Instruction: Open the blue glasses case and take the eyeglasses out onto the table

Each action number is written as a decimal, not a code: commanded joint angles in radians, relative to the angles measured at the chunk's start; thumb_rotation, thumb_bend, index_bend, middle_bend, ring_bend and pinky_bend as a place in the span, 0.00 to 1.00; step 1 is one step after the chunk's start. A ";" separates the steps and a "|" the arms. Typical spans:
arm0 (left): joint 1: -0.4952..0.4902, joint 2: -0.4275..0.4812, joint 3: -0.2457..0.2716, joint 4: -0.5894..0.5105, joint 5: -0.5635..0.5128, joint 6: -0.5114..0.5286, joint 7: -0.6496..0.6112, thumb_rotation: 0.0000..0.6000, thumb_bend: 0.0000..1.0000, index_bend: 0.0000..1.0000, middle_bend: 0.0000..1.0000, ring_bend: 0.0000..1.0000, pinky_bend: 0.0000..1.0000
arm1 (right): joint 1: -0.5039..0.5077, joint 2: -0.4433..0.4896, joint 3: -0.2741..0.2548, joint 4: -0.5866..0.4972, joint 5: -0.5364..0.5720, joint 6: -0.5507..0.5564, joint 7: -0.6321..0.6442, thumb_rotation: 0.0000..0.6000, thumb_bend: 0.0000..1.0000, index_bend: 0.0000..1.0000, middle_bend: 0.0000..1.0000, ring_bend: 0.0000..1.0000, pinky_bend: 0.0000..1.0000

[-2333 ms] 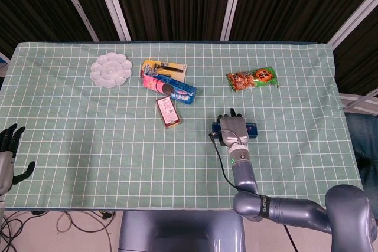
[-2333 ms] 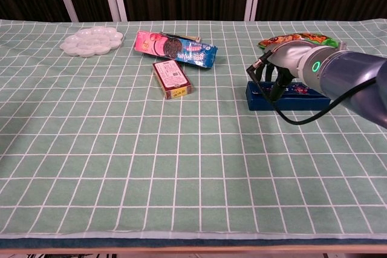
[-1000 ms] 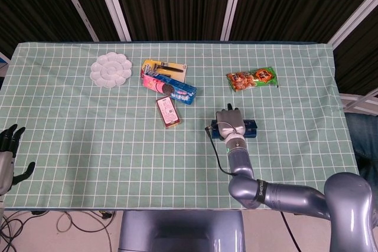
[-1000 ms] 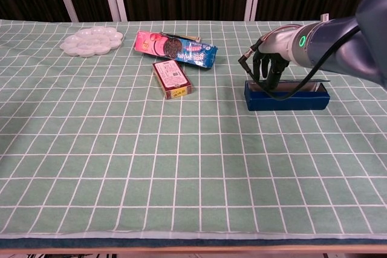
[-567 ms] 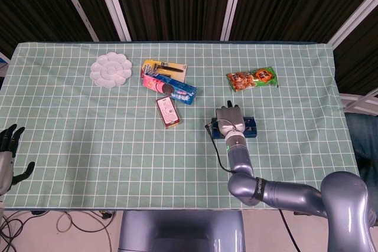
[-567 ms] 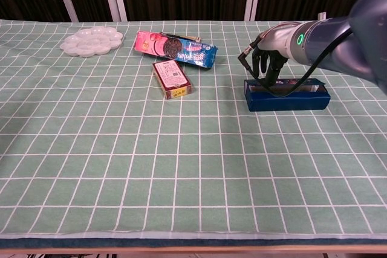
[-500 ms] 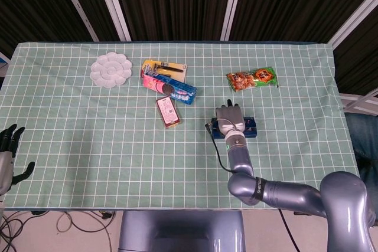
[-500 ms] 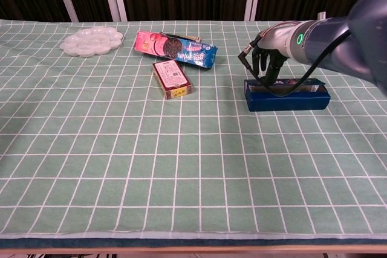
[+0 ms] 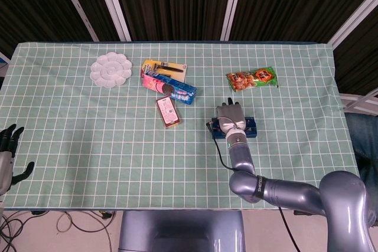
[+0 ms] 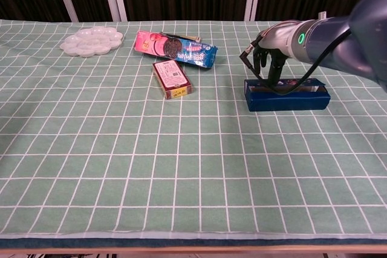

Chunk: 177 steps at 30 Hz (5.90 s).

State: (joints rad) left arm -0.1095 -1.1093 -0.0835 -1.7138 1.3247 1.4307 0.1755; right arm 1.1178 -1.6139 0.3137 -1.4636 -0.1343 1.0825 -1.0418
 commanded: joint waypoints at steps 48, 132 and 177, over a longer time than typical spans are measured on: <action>0.002 0.002 -0.004 -0.001 -0.007 0.004 -0.002 1.00 0.30 0.05 0.00 0.00 0.00 | -0.067 -0.171 0.011 0.317 -0.239 0.069 0.232 1.00 0.29 0.34 0.21 0.04 0.20; 0.009 -0.006 -0.006 -0.006 -0.009 0.019 0.023 1.00 0.30 0.05 0.00 0.00 0.00 | -0.389 0.023 -0.095 0.003 -0.481 0.150 0.313 1.00 0.23 0.18 0.06 0.00 0.20; 0.010 -0.007 -0.011 -0.007 -0.019 0.022 0.027 1.00 0.30 0.05 0.00 0.00 0.00 | -0.386 -0.104 0.048 0.227 -0.482 0.064 0.436 1.00 0.23 0.18 0.07 0.00 0.20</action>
State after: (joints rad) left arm -0.0996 -1.1168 -0.0946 -1.7206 1.3058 1.4530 0.2022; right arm 0.7277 -1.7142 0.3567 -1.2432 -0.6192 1.1504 -0.6063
